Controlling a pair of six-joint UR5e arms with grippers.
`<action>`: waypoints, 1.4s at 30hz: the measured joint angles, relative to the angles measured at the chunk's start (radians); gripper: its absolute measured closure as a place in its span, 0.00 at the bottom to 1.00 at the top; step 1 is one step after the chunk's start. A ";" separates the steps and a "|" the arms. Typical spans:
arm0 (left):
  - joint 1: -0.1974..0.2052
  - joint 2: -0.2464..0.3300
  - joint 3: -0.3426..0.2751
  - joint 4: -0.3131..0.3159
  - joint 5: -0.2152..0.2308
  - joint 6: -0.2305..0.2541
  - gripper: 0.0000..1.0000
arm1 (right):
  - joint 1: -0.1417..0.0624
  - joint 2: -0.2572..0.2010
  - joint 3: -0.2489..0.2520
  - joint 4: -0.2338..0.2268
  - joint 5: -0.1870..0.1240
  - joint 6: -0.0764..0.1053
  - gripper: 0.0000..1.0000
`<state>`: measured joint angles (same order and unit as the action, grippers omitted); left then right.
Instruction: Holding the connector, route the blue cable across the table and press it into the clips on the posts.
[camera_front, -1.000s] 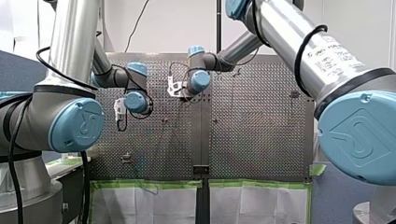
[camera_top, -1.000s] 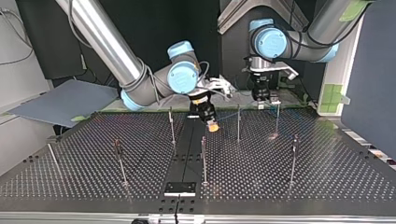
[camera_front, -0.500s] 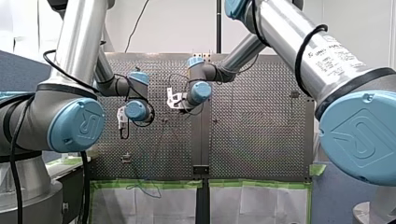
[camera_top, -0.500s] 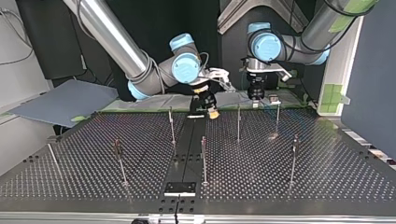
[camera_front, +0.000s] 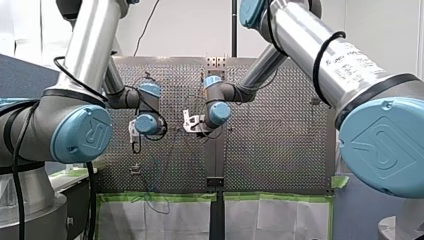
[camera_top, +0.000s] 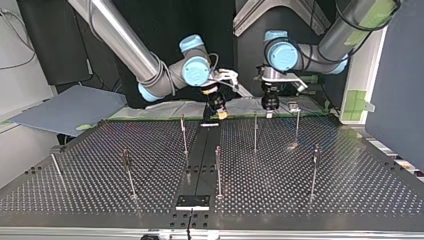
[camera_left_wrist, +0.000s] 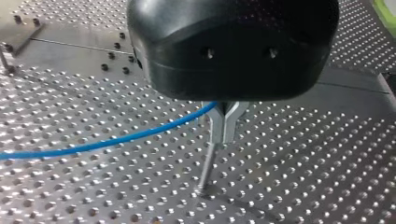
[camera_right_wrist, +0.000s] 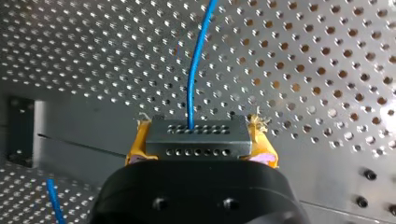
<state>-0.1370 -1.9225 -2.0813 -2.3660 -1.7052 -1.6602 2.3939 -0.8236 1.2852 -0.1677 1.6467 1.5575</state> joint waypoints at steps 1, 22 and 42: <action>0.001 -0.008 0.003 0.001 0.001 -0.001 1.00 | -0.003 0.000 0.000 -0.009 0.000 0.001 1.00; 0.034 -0.080 0.085 0.024 0.001 -0.011 1.00 | -0.059 0.001 -0.007 -0.080 -0.047 0.025 1.00; 0.085 -0.192 0.235 -0.046 0.032 -0.004 1.00 | -0.110 0.001 -0.029 -0.079 -0.064 0.026 1.00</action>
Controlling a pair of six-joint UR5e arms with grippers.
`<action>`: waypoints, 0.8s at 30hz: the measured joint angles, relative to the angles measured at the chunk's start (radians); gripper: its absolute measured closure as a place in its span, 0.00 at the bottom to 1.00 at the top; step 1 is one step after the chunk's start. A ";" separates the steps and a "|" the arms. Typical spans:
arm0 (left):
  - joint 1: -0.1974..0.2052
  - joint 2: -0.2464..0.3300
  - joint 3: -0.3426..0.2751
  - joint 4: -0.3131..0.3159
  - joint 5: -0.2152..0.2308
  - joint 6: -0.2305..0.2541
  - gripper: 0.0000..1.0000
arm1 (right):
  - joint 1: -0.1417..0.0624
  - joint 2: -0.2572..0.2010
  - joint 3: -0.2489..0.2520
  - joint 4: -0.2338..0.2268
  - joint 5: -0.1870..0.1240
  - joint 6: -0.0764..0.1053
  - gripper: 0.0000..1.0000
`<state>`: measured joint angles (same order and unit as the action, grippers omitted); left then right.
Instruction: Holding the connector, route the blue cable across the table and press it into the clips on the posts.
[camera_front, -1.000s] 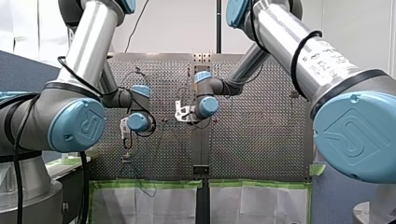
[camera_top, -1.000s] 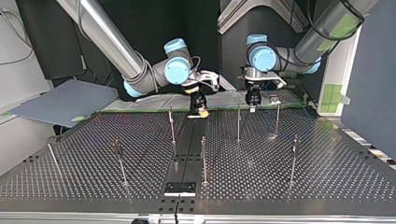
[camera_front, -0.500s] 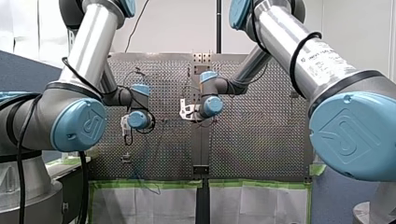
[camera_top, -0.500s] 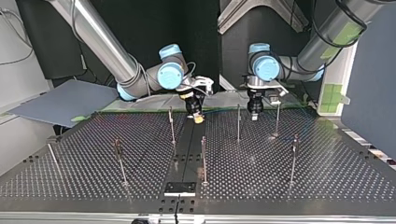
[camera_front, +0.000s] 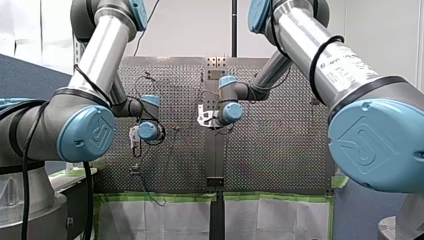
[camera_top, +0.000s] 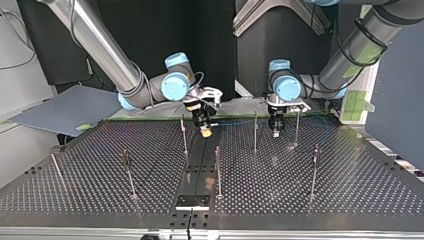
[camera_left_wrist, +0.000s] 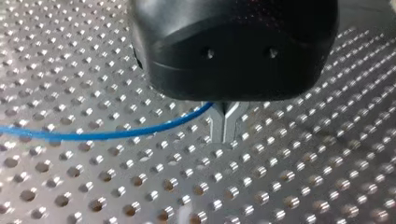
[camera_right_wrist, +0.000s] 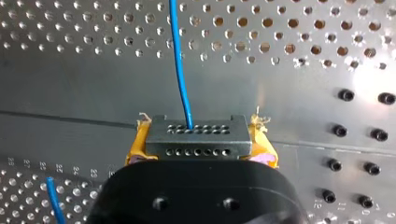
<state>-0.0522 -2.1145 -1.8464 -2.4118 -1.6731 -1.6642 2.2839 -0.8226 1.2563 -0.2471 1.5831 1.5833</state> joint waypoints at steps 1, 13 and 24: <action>0.001 0.000 0.008 -0.003 0.000 0.000 1.00 | -0.002 0.000 0.000 0.000 0.000 0.000 1.00; 0.004 -0.001 0.033 -0.080 -0.002 0.010 0.33 | -0.013 0.000 -0.002 -0.001 -0.019 0.000 1.00; 0.000 0.010 0.018 -0.178 -0.014 0.069 0.00 | -0.008 0.000 -0.002 0.003 -0.021 0.000 1.00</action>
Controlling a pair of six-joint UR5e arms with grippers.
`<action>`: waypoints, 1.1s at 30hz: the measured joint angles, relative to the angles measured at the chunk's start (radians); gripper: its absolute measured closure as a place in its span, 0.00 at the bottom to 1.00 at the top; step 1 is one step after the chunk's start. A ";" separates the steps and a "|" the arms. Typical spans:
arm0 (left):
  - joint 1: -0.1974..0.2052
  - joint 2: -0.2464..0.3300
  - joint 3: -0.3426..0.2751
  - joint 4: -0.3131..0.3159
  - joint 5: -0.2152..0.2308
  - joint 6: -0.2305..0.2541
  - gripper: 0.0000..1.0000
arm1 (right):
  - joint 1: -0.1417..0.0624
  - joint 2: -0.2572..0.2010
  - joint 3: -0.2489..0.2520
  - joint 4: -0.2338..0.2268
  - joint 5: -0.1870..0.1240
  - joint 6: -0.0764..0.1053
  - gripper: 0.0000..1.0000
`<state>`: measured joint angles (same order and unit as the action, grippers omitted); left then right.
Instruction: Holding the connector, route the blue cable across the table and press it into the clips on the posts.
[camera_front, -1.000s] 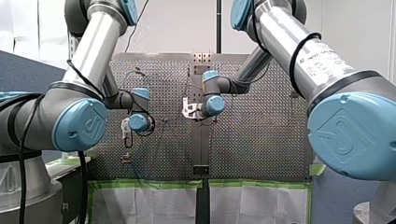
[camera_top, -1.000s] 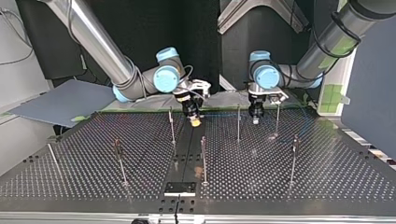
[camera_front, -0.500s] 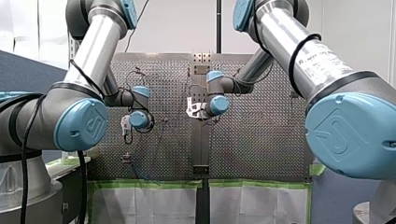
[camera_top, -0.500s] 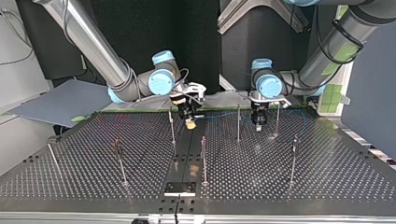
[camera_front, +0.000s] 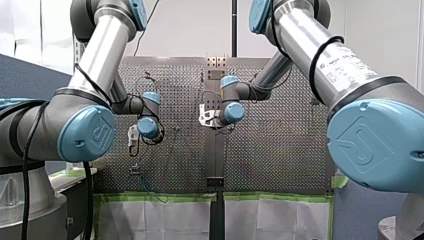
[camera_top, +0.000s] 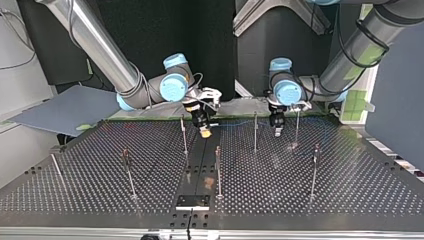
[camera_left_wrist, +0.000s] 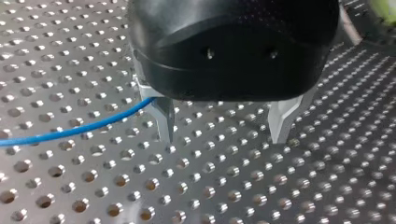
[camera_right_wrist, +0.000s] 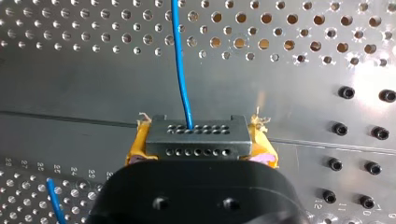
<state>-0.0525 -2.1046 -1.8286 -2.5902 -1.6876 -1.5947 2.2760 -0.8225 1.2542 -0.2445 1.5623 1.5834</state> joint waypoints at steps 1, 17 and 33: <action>0.000 0.006 -0.006 -0.007 0.000 0.001 0.00 | 0.000 0.000 0.000 0.000 0.000 0.000 1.00; -0.020 0.141 -0.141 0.017 0.020 -0.023 0.00 | -0.004 0.000 0.001 0.004 -0.001 0.001 1.00; -0.079 0.270 -0.273 0.049 0.026 -0.011 0.00 | 0.001 0.000 0.000 0.012 -0.001 0.002 1.00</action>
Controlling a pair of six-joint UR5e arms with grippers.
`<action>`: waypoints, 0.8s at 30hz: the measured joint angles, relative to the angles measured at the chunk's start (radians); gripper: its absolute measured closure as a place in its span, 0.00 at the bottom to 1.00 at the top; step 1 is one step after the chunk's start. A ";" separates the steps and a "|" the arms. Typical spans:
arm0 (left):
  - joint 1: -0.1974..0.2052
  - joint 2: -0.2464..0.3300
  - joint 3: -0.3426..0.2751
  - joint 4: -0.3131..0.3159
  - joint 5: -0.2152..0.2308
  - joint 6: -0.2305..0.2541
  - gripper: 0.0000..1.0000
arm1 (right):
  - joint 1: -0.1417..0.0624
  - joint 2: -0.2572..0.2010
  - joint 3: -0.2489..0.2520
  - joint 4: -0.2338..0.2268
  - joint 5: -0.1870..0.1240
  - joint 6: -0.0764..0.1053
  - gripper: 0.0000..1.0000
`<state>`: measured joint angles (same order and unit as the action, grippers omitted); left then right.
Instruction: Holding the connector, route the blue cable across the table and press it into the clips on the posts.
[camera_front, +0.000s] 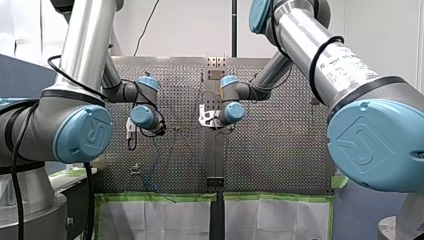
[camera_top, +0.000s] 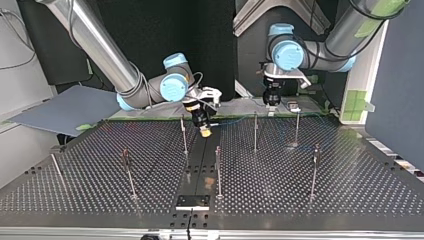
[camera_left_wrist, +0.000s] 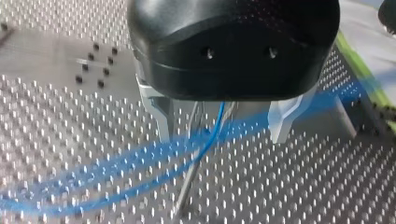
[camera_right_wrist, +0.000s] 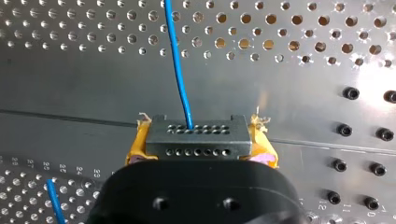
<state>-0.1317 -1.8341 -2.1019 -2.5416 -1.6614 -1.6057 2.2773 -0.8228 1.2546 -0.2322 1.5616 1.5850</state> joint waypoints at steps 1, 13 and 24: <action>-0.007 0.004 -0.006 0.003 -0.001 -0.002 0.00 | 0.000 0.000 0.000 0.002 0.000 0.000 1.00; -0.106 0.001 -0.008 0.091 -0.085 -0.091 0.00 | -0.006 -0.001 0.000 0.063 0.001 -0.009 1.00; -0.199 -0.069 0.028 0.135 -0.114 -0.136 0.00 | -0.006 -0.017 0.000 0.096 0.003 -0.014 1.00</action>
<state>-0.3308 -1.9033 -2.0742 -2.4070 -1.7758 -1.7421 2.2714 -0.8399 1.2546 -0.1366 1.5644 1.5705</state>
